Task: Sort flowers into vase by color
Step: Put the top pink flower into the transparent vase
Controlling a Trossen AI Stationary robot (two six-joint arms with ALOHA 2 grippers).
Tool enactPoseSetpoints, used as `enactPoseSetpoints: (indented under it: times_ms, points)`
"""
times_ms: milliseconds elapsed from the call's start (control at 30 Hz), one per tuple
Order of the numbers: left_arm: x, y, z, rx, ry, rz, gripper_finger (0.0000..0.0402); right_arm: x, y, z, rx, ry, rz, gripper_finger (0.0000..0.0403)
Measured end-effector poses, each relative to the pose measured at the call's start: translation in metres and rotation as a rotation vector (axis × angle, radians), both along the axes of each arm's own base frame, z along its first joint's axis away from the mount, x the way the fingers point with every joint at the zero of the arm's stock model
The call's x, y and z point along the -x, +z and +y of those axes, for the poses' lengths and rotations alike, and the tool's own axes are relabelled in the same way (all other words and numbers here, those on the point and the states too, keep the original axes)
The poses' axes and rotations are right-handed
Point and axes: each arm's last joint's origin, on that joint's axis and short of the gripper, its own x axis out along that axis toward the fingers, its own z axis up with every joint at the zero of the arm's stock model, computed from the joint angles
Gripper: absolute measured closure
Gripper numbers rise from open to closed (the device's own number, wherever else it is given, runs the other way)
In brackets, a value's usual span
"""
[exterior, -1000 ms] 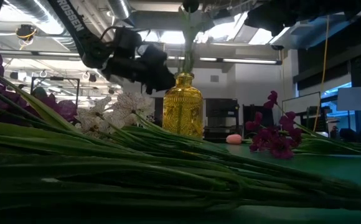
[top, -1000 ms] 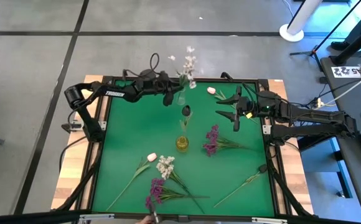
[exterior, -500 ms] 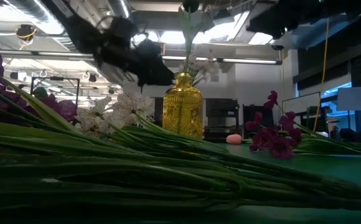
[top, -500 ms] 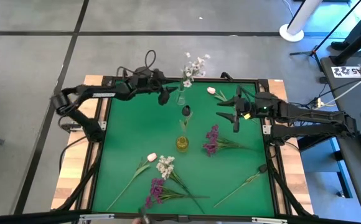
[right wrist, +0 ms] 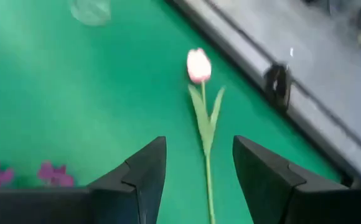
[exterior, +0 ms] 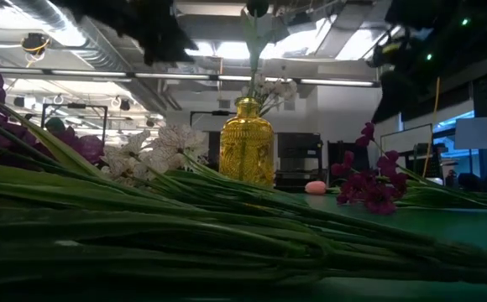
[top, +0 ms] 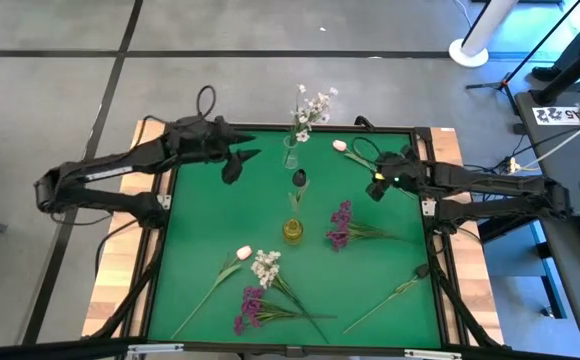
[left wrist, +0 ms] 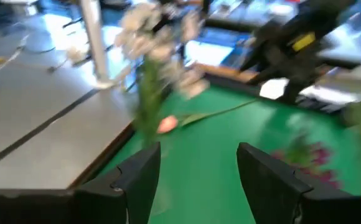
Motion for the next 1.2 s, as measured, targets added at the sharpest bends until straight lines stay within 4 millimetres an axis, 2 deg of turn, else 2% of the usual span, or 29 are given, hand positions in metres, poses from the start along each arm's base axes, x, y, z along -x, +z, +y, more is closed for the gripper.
enactPoseSetpoints:
  times_ms: [133,300,433,567,800,1033,1200]
  points:
    - [0.006,0.014,-0.028,0.030,-0.119,-0.081,0.0193,-0.007,-0.017,-0.018,-0.124,-0.052,0.057,0.0217]
    - [0.009,0.018,-0.056,0.067,-0.231,-0.098,0.0193,-0.011,-0.043,-0.054,-0.243,-0.106,0.147,0.0217]
    - [0.006,0.018,-0.072,0.057,-0.290,-0.089,0.0193,-0.009,-0.065,-0.082,-0.357,-0.126,0.168,0.0217]
    - [0.005,0.017,-0.081,0.038,-0.307,-0.078,0.0193,-0.008,-0.081,-0.101,-0.409,-0.125,0.170,0.0217]
    - [0.005,0.015,-0.087,0.022,-0.270,-0.061,0.0193,-0.009,-0.093,-0.111,-0.400,-0.127,0.200,0.0217]
    - [0.005,0.015,-0.090,0.029,-0.279,-0.062,0.0193,-0.007,-0.094,-0.113,-0.328,-0.149,0.265,0.0217]
    - [0.005,0.015,-0.093,0.045,-0.290,-0.066,0.0193,-0.008,-0.094,-0.112,-0.364,-0.118,0.240,0.0228]
